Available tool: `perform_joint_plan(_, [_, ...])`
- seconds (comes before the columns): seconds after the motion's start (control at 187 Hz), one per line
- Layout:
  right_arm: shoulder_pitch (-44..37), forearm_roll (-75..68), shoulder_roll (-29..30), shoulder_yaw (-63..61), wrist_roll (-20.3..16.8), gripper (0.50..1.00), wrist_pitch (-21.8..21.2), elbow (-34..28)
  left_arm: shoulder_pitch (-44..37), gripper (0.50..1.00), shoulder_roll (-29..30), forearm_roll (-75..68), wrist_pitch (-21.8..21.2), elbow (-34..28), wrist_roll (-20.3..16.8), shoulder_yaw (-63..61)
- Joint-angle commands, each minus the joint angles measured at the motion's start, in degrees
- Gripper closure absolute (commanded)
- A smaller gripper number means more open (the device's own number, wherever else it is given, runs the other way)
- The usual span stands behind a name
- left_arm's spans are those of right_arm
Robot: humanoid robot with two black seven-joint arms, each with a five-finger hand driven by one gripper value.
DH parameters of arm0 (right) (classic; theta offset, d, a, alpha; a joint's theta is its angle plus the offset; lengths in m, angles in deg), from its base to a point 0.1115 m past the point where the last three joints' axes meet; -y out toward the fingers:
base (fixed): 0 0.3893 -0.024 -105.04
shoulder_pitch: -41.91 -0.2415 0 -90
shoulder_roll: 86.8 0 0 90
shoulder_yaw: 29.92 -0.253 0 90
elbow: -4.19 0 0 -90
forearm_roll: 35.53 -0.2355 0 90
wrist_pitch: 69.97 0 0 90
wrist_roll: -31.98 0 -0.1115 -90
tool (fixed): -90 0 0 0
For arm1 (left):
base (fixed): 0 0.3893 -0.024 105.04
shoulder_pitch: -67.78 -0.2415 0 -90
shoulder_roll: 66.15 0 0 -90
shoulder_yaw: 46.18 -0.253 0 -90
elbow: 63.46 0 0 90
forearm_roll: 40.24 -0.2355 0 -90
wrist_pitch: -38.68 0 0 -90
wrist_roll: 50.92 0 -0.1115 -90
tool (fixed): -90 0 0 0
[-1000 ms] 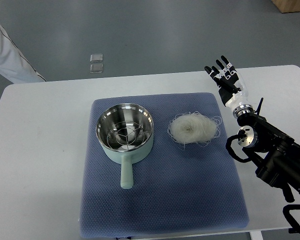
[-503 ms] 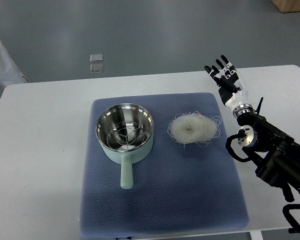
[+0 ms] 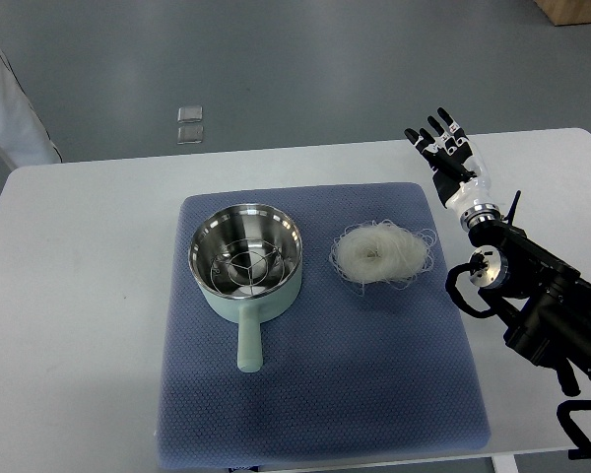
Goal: Put vermicelli into pot with right hand
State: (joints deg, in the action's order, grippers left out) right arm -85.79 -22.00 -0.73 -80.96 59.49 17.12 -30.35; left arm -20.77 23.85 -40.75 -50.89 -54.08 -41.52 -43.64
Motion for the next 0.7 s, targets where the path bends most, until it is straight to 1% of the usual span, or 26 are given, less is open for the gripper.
perform_joint_plan(0.0, [0.0, 0.0, 0.0, 0.0, 0.0, 0.572, 0.0, 0.0, 0.1, 0.500, 0.0, 0.0, 0.0, -0.1, 0.0, -0.2])
perform_joint_plan(0.257, [0.0, 0.0, -0.4, -0.1, 0.0, 0.572, -0.3, -0.5, 0.1, 0.500, 0.0, 0.0, 0.0, 0.0, 0.0, -0.1])
perform_joint_plan(0.38, [-2.2, 1.5, -2.3, 0.9, -0.1, 0.572, -0.2, -0.7, 0.1, 0.500, 0.0, 0.0, 0.0, 0.0, 0.0, -0.1])
perform_joint_plan(0.497, [-3.4, 8.4, -4.2, 1.4, -0.2, 0.572, 0.0, -1.2, 0.1, 0.500, 0.0, 0.0, 0.0, 0.0, 0.0, -0.1])
perform_joint_plan(0.695, [-5.1, 24.6, -10.8, 3.8, -0.2, 0.572, -0.9, -4.6, 0.1, 0.500, 0.0, 0.0, 0.0, 0.0, 0.0, 0.0])
